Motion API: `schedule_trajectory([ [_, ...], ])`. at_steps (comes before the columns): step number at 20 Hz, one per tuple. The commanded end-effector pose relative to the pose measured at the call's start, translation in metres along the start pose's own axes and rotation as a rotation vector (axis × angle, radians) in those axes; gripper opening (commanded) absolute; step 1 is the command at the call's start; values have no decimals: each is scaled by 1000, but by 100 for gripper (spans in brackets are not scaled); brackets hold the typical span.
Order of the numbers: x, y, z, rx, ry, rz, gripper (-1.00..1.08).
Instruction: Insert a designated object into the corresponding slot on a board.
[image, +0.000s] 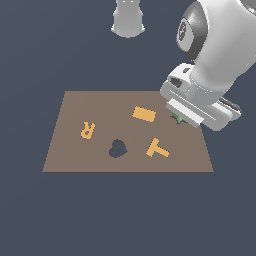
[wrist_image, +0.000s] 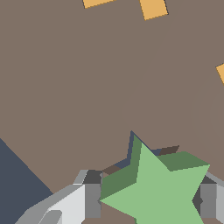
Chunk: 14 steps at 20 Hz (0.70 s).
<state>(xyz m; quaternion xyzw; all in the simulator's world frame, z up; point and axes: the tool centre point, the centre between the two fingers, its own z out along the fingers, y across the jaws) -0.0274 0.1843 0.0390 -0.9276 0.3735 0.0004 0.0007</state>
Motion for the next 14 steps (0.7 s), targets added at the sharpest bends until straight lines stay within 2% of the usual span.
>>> schedule_trajectory([
  [1, 0, 0, 5, -1, 1, 1, -100],
  [4, 0, 0, 8, -2, 2, 1, -100],
  [5, 0, 0, 8, -2, 2, 1, 100],
  [14, 0, 0, 8, -2, 2, 1, 100],
])
